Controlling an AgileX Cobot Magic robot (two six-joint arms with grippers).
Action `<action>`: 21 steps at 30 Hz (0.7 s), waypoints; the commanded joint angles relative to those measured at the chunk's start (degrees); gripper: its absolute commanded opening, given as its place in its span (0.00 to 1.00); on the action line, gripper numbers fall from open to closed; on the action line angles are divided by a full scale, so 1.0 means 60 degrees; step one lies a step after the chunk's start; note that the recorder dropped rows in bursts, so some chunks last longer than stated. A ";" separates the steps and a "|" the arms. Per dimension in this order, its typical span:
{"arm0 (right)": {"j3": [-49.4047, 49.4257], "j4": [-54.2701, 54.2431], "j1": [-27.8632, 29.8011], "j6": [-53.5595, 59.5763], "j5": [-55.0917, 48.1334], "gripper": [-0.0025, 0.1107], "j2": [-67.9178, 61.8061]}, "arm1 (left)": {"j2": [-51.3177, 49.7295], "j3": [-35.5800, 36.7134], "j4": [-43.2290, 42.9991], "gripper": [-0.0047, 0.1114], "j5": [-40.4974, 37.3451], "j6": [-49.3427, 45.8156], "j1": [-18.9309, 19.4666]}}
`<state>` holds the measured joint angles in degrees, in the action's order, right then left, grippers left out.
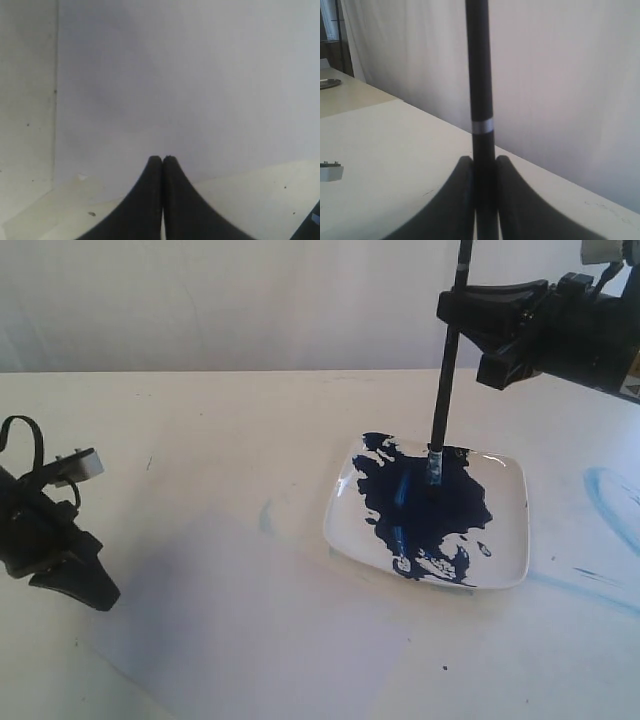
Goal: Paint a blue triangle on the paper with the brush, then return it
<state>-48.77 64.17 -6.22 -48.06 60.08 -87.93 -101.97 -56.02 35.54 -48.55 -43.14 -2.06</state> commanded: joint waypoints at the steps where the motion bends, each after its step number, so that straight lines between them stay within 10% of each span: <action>1: 0.0030 0.0044 -0.0010 -0.0231 0.0130 0.02 0.0073 | -0.0427 -0.0066 -0.0059 0.04 0.0007 -0.0035 0.0038; 21: 0.0030 0.0183 -0.0010 -0.0299 0.0130 0.02 0.0073 | -0.1113 -0.0066 -0.0094 0.04 0.0298 -0.0092 0.0038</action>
<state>-48.77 65.12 -6.22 -49.80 60.18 -87.93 -108.54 -56.15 34.89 -46.22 -43.18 -2.06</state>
